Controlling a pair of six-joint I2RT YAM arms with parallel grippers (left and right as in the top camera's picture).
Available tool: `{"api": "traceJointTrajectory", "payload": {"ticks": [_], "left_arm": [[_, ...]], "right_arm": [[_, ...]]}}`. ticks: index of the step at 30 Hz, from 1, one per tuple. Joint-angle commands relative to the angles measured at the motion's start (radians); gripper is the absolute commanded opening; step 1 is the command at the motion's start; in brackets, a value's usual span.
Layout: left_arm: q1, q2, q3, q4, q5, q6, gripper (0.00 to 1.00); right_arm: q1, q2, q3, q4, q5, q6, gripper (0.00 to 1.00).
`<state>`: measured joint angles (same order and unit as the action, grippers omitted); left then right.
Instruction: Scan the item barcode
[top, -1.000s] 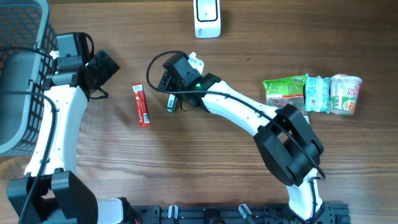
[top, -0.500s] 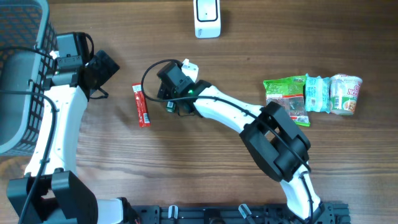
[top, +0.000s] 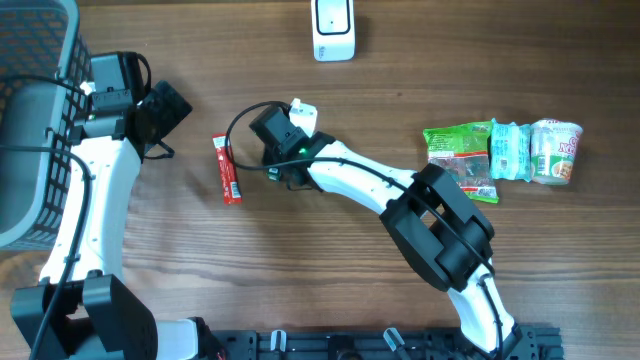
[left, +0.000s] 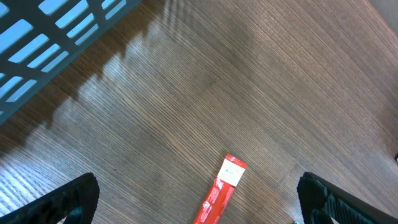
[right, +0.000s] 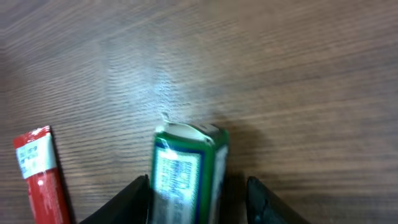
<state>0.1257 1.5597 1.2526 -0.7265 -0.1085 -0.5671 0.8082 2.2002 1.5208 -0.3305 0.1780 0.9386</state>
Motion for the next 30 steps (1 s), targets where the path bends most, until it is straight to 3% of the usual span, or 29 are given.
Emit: {"api": "traceJointTrajectory", "payload": {"ticks": [1, 4, 6, 13, 17, 30], "left_arm": [[0.001, 0.0, 0.011, 0.0, -0.016, -0.014, 1.0], [0.001, 0.0, 0.011, 0.0, -0.016, -0.014, 1.0], [0.001, 0.0, 0.011, 0.0, -0.016, -0.014, 1.0], [0.001, 0.0, 0.011, 0.0, -0.016, -0.014, 1.0], [0.001, 0.0, 0.011, 0.0, -0.016, -0.014, 1.0], [0.001, 0.0, 0.011, 0.0, -0.016, -0.014, 1.0]], "right_arm": [[-0.003, 0.007, 0.012, 0.018, 0.029, -0.101, 0.48], [-0.003, 0.001, 0.013, 0.02, 0.04, -0.102, 0.42], [-0.003, 0.001, 0.013, 0.02, 0.04, -0.101, 0.31], [-0.005, -0.004, 0.013, 0.016, 0.05, -0.105, 0.3], [-0.005, -0.043, 0.013, 0.0, 0.084, -0.218, 0.3], [-0.046, -0.17, 0.013, -0.197, 0.148, -0.309, 0.28]]}}
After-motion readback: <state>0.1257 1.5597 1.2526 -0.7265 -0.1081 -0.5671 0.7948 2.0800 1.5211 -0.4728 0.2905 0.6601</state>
